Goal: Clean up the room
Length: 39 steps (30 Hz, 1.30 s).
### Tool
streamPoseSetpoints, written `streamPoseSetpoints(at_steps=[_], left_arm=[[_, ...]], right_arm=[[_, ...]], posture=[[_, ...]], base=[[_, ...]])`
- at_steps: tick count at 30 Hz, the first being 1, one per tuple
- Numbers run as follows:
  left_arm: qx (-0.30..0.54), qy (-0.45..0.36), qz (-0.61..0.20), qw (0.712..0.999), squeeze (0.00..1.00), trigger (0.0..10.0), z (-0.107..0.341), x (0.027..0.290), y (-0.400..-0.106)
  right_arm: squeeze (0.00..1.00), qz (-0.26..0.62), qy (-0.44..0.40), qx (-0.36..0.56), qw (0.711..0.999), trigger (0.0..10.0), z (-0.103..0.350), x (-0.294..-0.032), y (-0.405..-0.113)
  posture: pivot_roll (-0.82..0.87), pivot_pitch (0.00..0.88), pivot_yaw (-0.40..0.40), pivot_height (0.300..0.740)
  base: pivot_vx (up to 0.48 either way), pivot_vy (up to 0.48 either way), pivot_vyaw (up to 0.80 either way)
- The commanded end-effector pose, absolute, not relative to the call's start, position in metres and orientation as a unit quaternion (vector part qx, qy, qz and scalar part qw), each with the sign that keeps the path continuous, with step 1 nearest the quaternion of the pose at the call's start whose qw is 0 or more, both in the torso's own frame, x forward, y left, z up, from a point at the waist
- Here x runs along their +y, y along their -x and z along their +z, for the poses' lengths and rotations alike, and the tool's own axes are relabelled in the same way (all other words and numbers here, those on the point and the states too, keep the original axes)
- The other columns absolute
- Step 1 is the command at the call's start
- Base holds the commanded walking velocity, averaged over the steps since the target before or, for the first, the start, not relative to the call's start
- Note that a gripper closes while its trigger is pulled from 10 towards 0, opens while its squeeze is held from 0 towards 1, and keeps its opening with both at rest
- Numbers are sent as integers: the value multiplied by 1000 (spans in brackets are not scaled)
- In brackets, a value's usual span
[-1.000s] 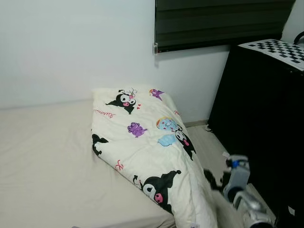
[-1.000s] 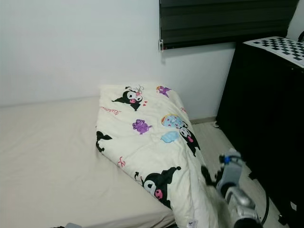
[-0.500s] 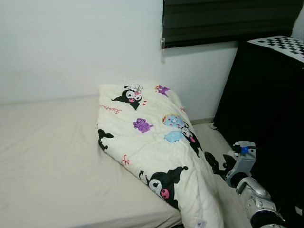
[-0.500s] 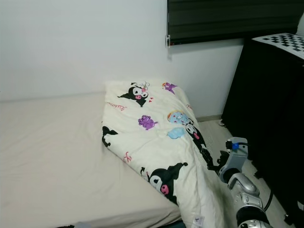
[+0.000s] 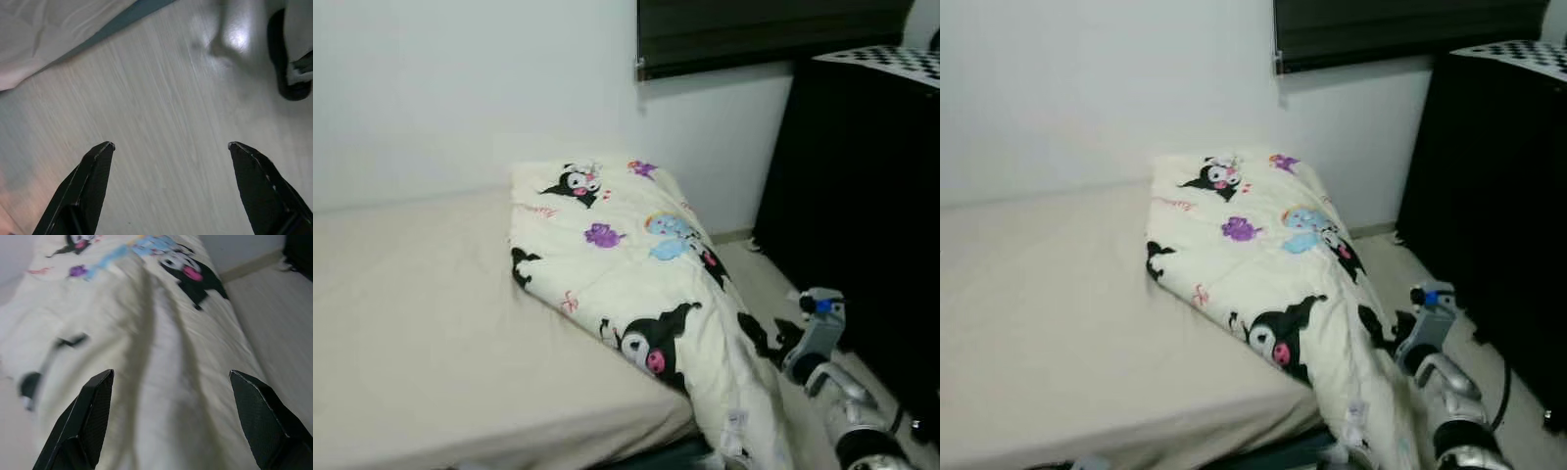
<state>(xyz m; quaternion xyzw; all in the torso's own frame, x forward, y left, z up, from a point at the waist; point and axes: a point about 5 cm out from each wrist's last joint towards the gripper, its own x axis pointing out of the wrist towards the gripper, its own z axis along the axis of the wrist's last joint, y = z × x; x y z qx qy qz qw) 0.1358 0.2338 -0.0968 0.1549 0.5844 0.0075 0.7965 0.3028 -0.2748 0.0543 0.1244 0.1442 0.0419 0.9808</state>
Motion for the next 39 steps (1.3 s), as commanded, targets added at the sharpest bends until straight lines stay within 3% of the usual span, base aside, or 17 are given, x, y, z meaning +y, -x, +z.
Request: streamPoseSetpoints(at_steps=[1, 8, 14, 28, 39], left_arm=[[587, -167, 9, 792, 0, 10000, -95, 243, -134], [593, -179, 9, 785, 0, 10000, -97, 247, -126], [601, -190, 15, 776, 0, 10000, -95, 262, -115], [615, -198, 13, 763, 0, 10000, -95, 281, -91], [612, -193, 12, 766, 0, 10000, -94, 282, -91]], right_arm=[[0, 41, -123, 142, 981, 10000, 57, -274, -306], [0, 77, -155, 72, 982, 10000, 88, -277, -322], [0, 115, -188, 37, 975, 10000, 108, -267, -336], [0, 194, -164, 53, 966, 10000, 116, -214, -359], [0, 66, -165, 123, 976, 10000, 100, -227, -361]], posture=[[-92, 0, 72, 595], [-47, 0, 101, 590], [-5, 44, 123, 561], [77, 156, 152, 532], [97, 181, 151, 532]], base=[[0, 0, 0], [0, 0, 0], [0, 0, 0], [0, 0, 0], [0, 0, 0]])
